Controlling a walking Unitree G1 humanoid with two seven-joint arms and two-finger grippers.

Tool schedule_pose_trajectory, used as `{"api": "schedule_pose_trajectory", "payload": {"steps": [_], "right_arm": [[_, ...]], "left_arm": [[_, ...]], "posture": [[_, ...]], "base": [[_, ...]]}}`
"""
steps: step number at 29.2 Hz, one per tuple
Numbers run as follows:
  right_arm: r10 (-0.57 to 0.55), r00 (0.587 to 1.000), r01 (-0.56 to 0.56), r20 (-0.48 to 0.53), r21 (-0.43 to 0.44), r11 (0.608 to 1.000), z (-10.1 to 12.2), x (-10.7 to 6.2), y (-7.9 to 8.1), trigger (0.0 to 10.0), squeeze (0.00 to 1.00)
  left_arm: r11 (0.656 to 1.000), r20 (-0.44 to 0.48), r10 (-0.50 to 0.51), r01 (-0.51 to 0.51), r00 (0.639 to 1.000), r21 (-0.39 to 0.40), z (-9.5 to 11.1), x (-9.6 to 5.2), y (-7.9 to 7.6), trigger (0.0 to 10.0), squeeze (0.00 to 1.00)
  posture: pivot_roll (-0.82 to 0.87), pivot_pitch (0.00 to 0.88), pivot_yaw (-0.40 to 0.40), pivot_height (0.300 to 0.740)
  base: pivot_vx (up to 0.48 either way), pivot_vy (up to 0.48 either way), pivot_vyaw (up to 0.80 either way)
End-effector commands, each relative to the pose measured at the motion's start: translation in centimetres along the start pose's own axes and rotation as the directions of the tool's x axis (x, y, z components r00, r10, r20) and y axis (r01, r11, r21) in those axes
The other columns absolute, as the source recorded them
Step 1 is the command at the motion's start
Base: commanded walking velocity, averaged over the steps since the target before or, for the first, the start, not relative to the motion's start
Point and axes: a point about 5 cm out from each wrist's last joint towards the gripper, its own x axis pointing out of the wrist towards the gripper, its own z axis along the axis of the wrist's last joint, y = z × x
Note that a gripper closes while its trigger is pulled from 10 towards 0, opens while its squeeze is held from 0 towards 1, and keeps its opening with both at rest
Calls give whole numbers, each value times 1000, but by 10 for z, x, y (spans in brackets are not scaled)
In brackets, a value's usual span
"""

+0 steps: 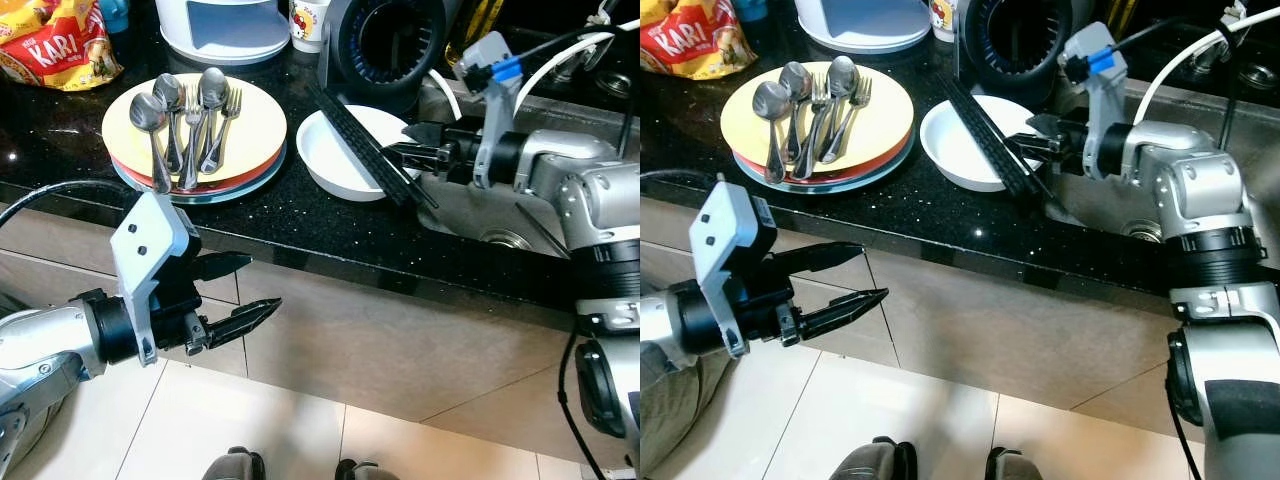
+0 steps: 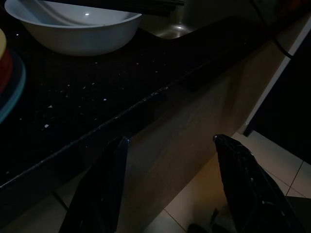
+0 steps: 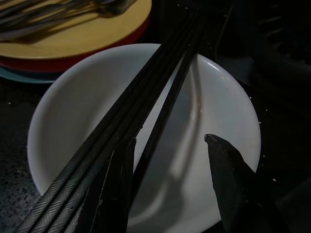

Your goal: Kitchen organization

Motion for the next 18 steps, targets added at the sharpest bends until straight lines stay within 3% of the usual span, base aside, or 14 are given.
{"api": "schedule_pose_trajectory", "payload": {"steps": [1,14,15,16,17,18], "right_arm": [[-15,1000,14,-24,-14,1000,0,-1,0,10000,0],[-92,994,87,-67,-67,994,3,-6,-4,10000,0],[-88,994,83,-69,-72,994,3,-7,-4,5686,0],[-88,994,83,-69,-72,994,3,-7,-4,5686,0],[-80,994,74,-76,-80,994,2,-7,-2,0,0],[-80,994,74,-76,-80,994,2,-7,-2,0,0]], "left_arm": [[1000,1,-6,6,1000,9,1,1,-1,10000,0],[1000,10,-17,17,1000,8,1,4,-1,10000,0],[1000,11,-17,17,1000,8,1,4,-1,10000,0],[1000,11,-17,17,1000,8,1,4,-1,10000,0],[1000,11,-17,17,1000,8,2,4,-1,10000,0],[1000,11,-17,17,1000,8,2,4,-1,10000,0]], "posture": [[147,161,-80,740],[139,164,-71,740],[139,164,-71,740],[139,164,-71,740],[138,162,-71,740],[138,162,-71,740]], "base": [[0,0,0],[0,0,0],[0,0,0],[0,0,0],[0,0,0],[0,0,0]]}}
